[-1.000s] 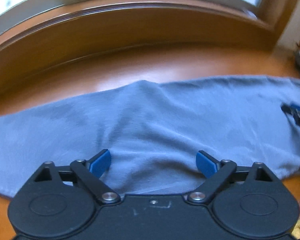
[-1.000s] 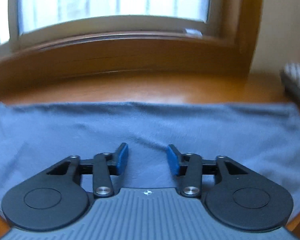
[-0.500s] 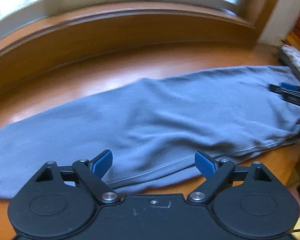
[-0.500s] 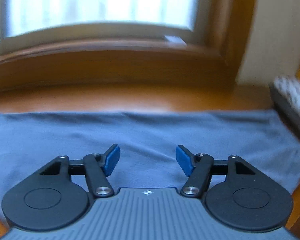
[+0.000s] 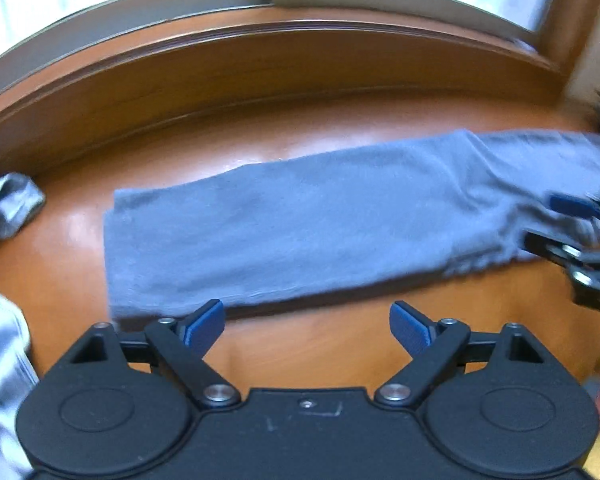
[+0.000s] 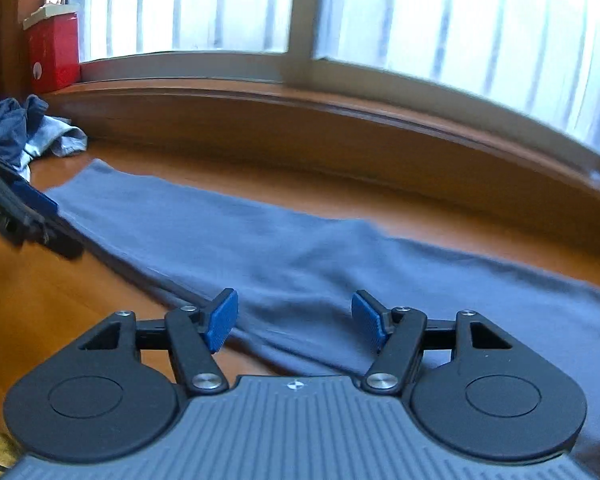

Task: Fold clothes
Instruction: 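Withdraw both grippers from the folded grey garment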

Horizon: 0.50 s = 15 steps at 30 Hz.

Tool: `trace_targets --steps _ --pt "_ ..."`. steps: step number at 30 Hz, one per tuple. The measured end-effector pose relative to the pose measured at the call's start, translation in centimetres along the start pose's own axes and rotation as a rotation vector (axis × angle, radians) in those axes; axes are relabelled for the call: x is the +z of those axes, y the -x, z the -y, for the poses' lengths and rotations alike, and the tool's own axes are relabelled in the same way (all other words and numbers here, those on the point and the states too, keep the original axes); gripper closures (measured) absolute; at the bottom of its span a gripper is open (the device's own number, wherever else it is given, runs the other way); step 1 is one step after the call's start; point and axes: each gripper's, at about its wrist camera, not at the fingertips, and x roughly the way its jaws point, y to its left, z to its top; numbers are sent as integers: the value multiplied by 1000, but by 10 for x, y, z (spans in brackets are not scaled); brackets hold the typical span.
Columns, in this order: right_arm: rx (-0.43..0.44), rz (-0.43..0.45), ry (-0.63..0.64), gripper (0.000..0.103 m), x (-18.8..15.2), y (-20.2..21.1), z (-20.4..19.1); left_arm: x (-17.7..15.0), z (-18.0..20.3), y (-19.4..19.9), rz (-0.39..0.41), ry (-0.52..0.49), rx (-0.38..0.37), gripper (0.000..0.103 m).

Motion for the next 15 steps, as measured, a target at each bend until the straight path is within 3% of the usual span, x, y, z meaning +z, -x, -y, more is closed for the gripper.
trace_targets --steps 6,9,15 --pt "-40 -33 -98 37 26 -10 -72 -12 -31 24 18 -127 -29 15" --pt "-47 -11 -111 36 33 -4 -92 -18 -50 31 29 -94 -46 15" --pt "-8 -20 -117 36 33 -9 -106 -17 -71 33 21 -14 -8 15"
